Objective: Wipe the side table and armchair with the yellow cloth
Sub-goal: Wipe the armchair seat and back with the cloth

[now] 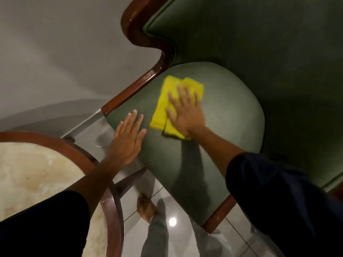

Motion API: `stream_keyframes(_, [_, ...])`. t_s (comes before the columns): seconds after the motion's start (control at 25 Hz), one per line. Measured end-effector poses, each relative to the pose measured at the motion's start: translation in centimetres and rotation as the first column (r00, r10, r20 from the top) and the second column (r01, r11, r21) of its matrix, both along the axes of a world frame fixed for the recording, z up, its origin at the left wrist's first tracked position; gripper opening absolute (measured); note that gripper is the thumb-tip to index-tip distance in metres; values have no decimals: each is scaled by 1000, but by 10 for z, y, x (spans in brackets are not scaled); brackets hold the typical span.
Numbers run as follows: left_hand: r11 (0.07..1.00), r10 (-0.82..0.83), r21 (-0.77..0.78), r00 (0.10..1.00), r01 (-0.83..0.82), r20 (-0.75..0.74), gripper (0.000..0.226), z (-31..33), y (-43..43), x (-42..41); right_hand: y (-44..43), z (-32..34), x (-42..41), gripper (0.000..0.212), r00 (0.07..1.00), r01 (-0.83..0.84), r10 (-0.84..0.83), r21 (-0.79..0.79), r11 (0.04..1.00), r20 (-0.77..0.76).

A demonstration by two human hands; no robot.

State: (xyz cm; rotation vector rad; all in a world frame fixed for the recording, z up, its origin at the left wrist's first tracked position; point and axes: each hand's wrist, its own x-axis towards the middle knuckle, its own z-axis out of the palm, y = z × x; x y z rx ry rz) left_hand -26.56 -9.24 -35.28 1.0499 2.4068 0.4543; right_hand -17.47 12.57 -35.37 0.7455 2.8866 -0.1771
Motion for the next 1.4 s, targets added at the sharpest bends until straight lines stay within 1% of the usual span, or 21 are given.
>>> stream_keyframes(0.08, [998, 31, -53, 999, -30, 19, 71, 0, 0, -3, 35, 0, 13, 61, 927, 375, -375, -4, 927, -20])
stream_keyframes(0.12, [995, 53, -90, 997, -48, 52, 76, 4, 0, -3, 30, 3, 35, 61, 867, 494, -495, -25, 869, -55])
stream_keyframes(0.24, [989, 133, -80, 982, -124, 133, 71, 19, 1, 8, -71, 15, 87, 67, 650, 751, -758, -104, 652, -54])
stream_keyframes(0.32, [988, 125, 79, 987, -134, 105, 56, 26, -9, 28, -138, 26, 79, 76, 663, 740, -742, -242, 628, 101])
stream_keyframes(0.4, [971, 182, 135, 977, -196, 110, 52, 30, -23, 53, -130, 38, 76, 77, 707, 699, -672, -359, 618, 219])
stream_keyframes(0.44, [951, 280, 90, 948, -295, 150, 52, 34, -31, 65, -111, 45, 86, 72, 691, 713, -691, -357, 604, 212])
stream_keyframes(0.52, [875, 484, -133, 829, -465, 281, 58, 39, -39, 85, -73, 56, 114, 65, 665, 741, -725, -273, 613, 177])
stream_keyframes(0.56, [868, 494, -259, 787, -423, 370, 64, 39, -37, 94, -57, 59, 126, 68, 643, 762, -732, -275, 586, 225])
stream_keyframes(0.64, [883, 455, -383, 692, -270, 561, 59, 35, -34, 115, -42, 62, 133, 73, 549, 819, -723, -442, 366, 419])
stream_keyframes(0.68, [875, 482, -382, 626, -299, 613, 50, 34, -32, 123, -43, 61, 132, 68, 529, 825, -676, -499, 267, 514])
stream_keyframes(0.72, [830, 555, -377, 542, -411, 631, 41, 36, -32, 130, -46, 63, 130, 56, 546, 821, -599, -517, 242, 586])
stream_keyframes(0.8, [686, 677, -364, 370, -630, 637, 27, 50, -33, 134, -53, 80, 126, 36, 607, 785, -533, -550, 285, 590])
stream_keyframes(0.88, [607, 685, -328, 267, -724, 678, 28, 66, -28, 130, -52, 109, 119, 30, 677, 709, -566, -624, 329, 471])
stream_keyframes(0.96, [568, 656, -294, 207, -769, 725, 55, 84, -10, 126, -45, 150, 116, 33, 717, 639, -619, -655, 402, 320])
stream_keyframes(1.04, [559, 592, -244, 175, -792, 786, 75, 103, 22, 129, -29, 190, 125, 34, 753, 583, -650, -565, 583, 106])
stream_keyframes(1.12, [615, 488, -154, 219, -773, 845, 75, 120, 76, 140, 6, 220, 136, 34, 756, 537, -633, -398, 744, -165])
stream_keyframes(1.2, [722, 364, -19, 356, -692, 861, 68, 137, 150, 152, 62, 235, 141, 43, 693, 579, -614, -215, 786, -377])
stream_keyframes(1.24, [787, 292, 65, 464, -613, 836, 68, 148, 189, 157, 92, 240, 141, 54, 674, 630, -604, -96, 771, -426])
stream_keyframes(1.32, [912, 191, 185, 777, -366, 600, 77, 172, 255, 159, 141, 243, 145, 75, 702, 687, -631, 79, 722, -330])
stream_keyframes(1.36, [944, 147, 219, 909, -246, 389, 81, 184, 277, 155, 156, 242, 153, 83, 720, 686, -654, 96, 721, -230])
stream_keyframes(1.4, [955, 100, 260, 981, -141, 168, 81, 195, 295, 147, 167, 239, 162, 89, 741, 671, -658, 107, 734, -137])
